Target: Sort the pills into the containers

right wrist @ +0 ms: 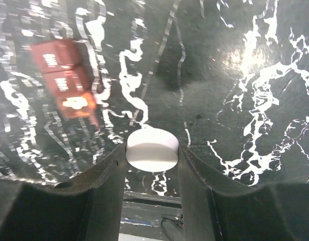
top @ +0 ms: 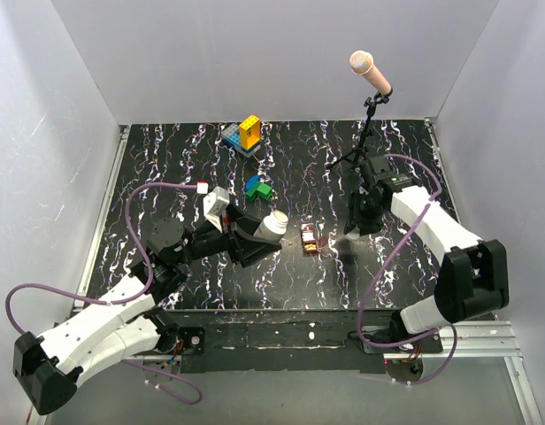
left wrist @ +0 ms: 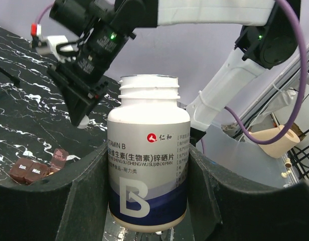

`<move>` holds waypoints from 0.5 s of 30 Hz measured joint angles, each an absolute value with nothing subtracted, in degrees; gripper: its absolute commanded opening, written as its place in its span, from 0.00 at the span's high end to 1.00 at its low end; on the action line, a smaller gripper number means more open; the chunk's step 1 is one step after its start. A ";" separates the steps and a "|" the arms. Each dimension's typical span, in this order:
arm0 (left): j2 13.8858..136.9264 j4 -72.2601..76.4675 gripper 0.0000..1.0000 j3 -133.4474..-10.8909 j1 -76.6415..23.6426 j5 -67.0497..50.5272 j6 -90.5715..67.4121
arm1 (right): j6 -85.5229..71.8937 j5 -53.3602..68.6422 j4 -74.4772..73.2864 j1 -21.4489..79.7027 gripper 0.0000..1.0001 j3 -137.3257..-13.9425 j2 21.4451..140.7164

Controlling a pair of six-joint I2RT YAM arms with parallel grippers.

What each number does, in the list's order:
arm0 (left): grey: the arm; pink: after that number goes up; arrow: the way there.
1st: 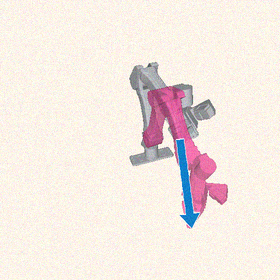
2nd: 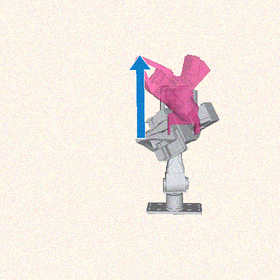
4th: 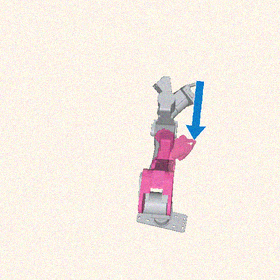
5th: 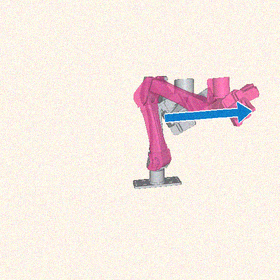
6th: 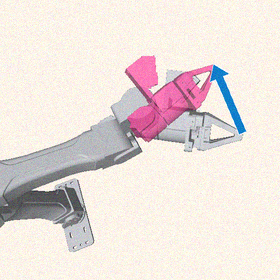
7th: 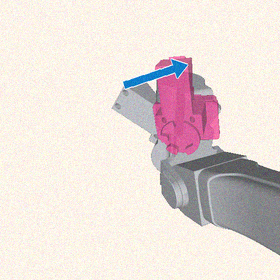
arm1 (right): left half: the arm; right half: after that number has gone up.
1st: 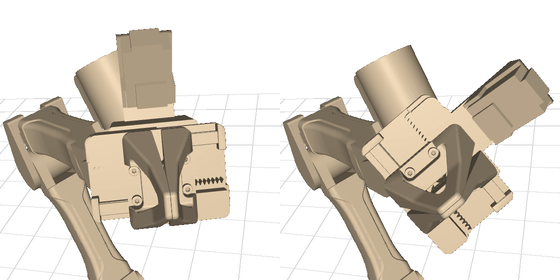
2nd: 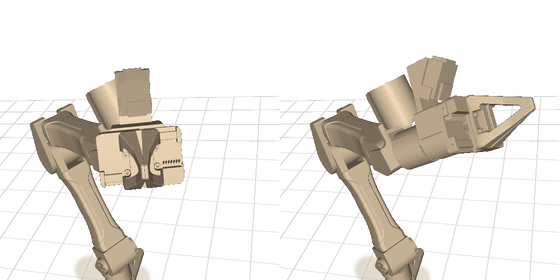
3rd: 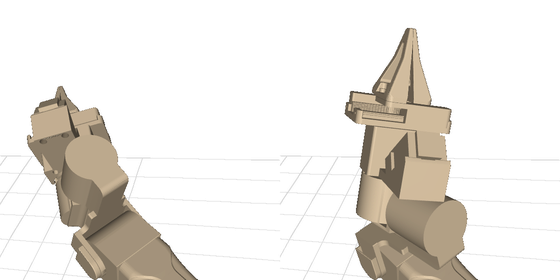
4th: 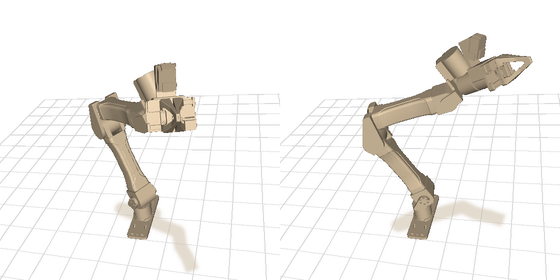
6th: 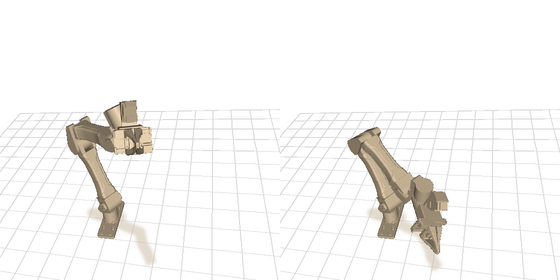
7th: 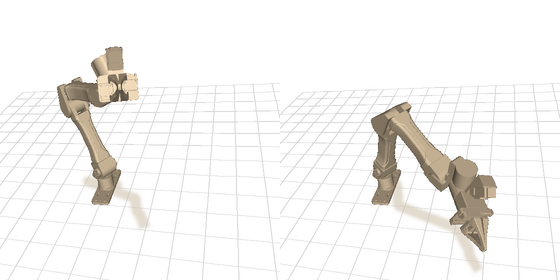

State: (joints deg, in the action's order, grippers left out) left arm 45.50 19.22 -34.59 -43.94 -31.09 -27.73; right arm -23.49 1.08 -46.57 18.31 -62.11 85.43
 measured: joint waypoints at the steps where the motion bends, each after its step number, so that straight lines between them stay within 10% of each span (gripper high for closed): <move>1: 45.50 18.68 1.00 -35.00 -43.94 -31.14 -27.51 | -23.31 1.52 -47.05 18.41 0.85 -63.29 84.20; 15: 43.22 12.86 1.00 -36.51 -43.94 -33.91 -25.67 | -19.38 18.37 -50.41 19.64 0.91 -71.81 70.50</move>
